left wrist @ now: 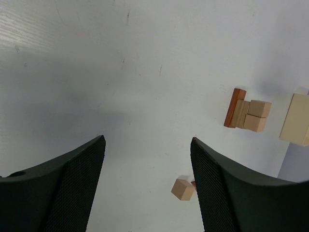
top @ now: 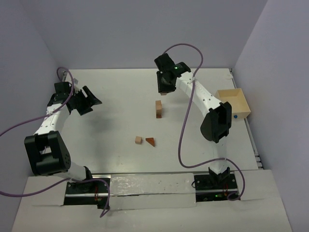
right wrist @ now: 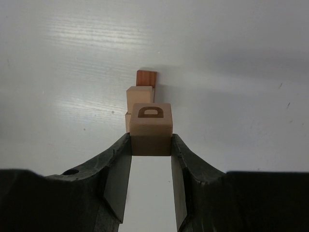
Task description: Build the wood block tower
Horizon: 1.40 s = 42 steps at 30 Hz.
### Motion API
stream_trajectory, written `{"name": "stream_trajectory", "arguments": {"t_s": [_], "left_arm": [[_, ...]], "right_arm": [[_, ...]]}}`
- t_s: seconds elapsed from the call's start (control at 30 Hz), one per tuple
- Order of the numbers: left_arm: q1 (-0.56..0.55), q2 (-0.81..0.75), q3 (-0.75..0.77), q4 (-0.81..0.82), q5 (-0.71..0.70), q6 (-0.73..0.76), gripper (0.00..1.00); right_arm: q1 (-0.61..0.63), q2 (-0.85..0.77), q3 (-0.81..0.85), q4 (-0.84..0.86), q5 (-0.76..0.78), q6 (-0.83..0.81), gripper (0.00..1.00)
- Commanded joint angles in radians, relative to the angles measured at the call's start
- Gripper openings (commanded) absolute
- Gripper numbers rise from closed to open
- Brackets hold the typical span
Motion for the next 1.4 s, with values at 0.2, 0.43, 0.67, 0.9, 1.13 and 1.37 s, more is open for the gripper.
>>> {"name": "stream_trajectory", "arguments": {"t_s": [0.2,0.43,0.67,0.9,1.13,1.37], "left_arm": [[0.000,0.007,0.023,0.040,-0.009,-0.014,0.78],[0.001,0.008,0.020,0.043,-0.004,-0.018,0.79],[0.000,0.016,0.019,0.045,-0.006,-0.015,0.79],[0.001,0.020,0.022,0.045,-0.007,-0.016,0.79],[0.001,0.021,0.017,0.046,-0.004,-0.016,0.80],[0.002,0.028,0.024,0.043,0.001,-0.017,0.80]], "right_arm": [[0.010,0.087,0.116,-0.034,-0.024,0.049,0.00],[0.013,0.130,0.139,-0.036,-0.021,0.053,0.01],[0.023,0.141,0.147,-0.036,-0.003,0.084,0.01],[0.034,0.152,0.114,-0.033,-0.029,0.093,0.07],[0.036,0.143,0.086,-0.027,-0.038,0.095,0.08],[0.037,0.143,0.057,-0.024,-0.035,0.091,0.09]]}}
